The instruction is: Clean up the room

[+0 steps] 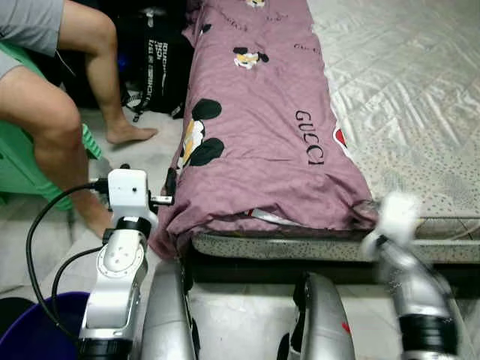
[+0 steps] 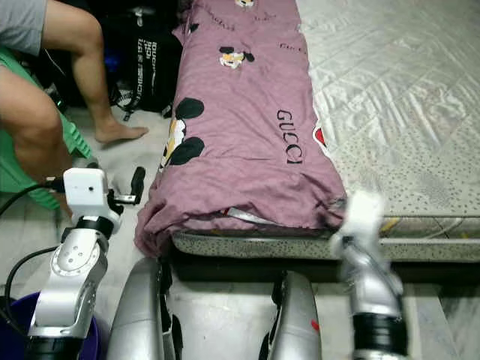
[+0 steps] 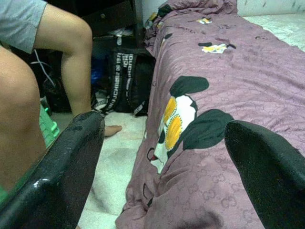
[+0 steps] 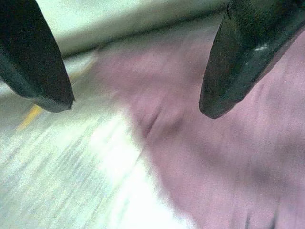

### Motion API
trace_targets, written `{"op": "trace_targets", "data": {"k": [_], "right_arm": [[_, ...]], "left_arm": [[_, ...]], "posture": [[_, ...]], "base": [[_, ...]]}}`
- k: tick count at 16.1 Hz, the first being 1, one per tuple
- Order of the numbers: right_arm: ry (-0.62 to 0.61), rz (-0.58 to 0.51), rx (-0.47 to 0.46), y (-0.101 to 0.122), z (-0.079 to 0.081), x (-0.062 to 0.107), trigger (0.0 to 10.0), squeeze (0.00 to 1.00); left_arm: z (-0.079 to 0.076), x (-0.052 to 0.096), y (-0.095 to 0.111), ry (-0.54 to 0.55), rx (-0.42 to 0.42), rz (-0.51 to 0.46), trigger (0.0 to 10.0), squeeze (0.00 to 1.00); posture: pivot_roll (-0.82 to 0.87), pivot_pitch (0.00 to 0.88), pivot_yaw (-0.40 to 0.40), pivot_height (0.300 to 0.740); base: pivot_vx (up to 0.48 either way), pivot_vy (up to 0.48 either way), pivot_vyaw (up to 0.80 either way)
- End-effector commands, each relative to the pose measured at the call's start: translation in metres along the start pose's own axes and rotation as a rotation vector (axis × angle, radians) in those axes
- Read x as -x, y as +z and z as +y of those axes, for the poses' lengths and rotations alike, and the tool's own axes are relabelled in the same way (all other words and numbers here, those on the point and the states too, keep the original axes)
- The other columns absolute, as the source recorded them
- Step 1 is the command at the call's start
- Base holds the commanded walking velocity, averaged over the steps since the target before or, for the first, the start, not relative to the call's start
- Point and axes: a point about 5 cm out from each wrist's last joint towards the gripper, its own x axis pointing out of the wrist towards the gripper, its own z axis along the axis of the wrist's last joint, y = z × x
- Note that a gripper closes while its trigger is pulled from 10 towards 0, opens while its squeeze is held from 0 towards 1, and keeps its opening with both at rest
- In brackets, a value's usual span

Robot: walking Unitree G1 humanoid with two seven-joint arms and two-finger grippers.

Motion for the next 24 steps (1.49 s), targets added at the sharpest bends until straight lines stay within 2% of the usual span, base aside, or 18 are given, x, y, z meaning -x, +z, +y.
{"op": "trace_targets", "data": {"k": [1,2,3,4,5,7,9,10,12,14,16,18,19,20,21,22,24], "right_arm": [[-0.076,-0.154,0.055,0.029,-0.004,0.003,10.0,0.0],[-0.08,-0.176,0.059,0.033,-0.005,0.003,10.0,0.0],[-0.092,-0.251,0.081,0.048,-0.003,0.004,10.0,0.0],[-0.074,-0.333,0.077,0.064,0.005,0.006,10.0,0.0],[-0.004,-0.344,0.017,0.069,0.022,0.005,10.0,0.0],[0.113,-0.291,-0.067,0.061,0.049,0.001,10.0,0.0],[0.277,-0.185,-0.133,0.05,0.089,-0.009,10.0,0.0],[0.293,-0.187,-0.135,0.051,0.093,-0.01,10.0,0.0],[0.332,-0.186,-0.164,0.056,0.116,-0.016,10.0,0.0],[0.393,-0.16,-0.219,0.054,0.153,-0.012,10.0,0.0],[0.463,-0.105,-0.221,0.041,0.185,-0.004,10.0,0.0],[0.442,0.004,-0.237,0.018,0.194,-0.003,10.0,0.0],[0.395,0.067,-0.229,0.004,0.19,-0.006,10.0,0.0],[0.32,0.122,-0.246,-0.008,0.174,-0.013,10.0,0.0],[0.295,0.123,-0.252,-0.009,0.167,-0.017,10.0,0.0],[0.228,0.104,-0.255,-0.009,0.146,-0.026,10.0,0.0],[0.182,0.082,-0.27,-0.005,0.13,-0.034,10.0,0.0]], "left_arm": [[0.001,0.003,0.001,-0.003,-0.007,0.001,10.0,0.0],[0.001,0.004,0.001,-0.004,-0.007,0.001,10.0,0.0],[0.001,0.006,0.001,-0.004,-0.007,0.003,10.0,0.0],[0.001,0.008,0.001,-0.004,-0.008,0.007,10.0,0.0],[0.001,0.01,0.0,-0.003,-0.008,0.014,10.0,0.0],[-0.002,0.012,0.001,-0.005,-0.003,0.016,10.0,0.0],[-0.009,0.014,0.006,-0.02,0.011,0.012,10.0,0.0],[-0.009,0.016,0.008,-0.022,0.012,0.01,10.0,0.0],[-0.006,0.027,0.006,-0.016,0.01,0.032,10.0,0.0],[-0.006,0.034,0.006,-0.02,0.006,0.049,10.0,0.0],[-0.01,0.036,0.008,-0.032,0.009,0.057,10.0,0.0],[-0.013,0.038,0.01,-0.042,0.009,0.06,10.0,0.0],[-0.012,0.039,0.01,-0.044,0.007,0.066,10.0,0.0],[-0.01,0.039,0.009,-0.042,0.004,0.074,10.0,0.0],[-0.01,0.039,0.009,-0.042,0.003,0.075,10.0,0.0],[-0.01,0.038,0.009,-0.042,0.002,0.078,10.0,0.0],[-0.011,0.036,0.009,-0.043,0.003,0.077,10.0,0.0]], "posture": [[0.08,0.097,0.001,0.542],[0.08,0.097,0.001,0.542],[0.09,0.106,0.001,0.542],[0.09,0.114,0.001,0.542],[0.09,0.119,0.001,0.542],[0.1,0.136,0.003,0.542],[0.14,0.173,-0.001,0.542],[0.14,0.177,-0.002,0.542],[0.17,0.218,-0.002,0.542],[0.19,0.23,0.002,0.542],[0.21,0.243,0.01,0.542],[0.22,0.249,0.013,0.542],[0.22,0.25,0.014,0.542],[0.22,0.253,0.019,0.542],[0.22,0.251,0.02,0.542],[0.21,0.248,0.022,0.542],[0.21,0.241,0.024,0.542]], "base": [[0.0,0.0,0.0],[0.0,0.0,0.0],[0.0,0.0,0.0],[0.0,0.0,0.0],[0.0,0.0,0.0],[0.0,0.0,0.0],[0.0,0.0,0.0],[0.0,0.0,0.0],[0.0,0.0,0.0],[0.0,0.0,0.0],[0.0,0.0,0.0],[0.0,0.0,0.0],[0.0,0.0,0.0],[0.0,0.0,0.0],[0.0,0.0,0.0],[0.0,0.0,0.0],[0.0,0.0,0.0]]}}
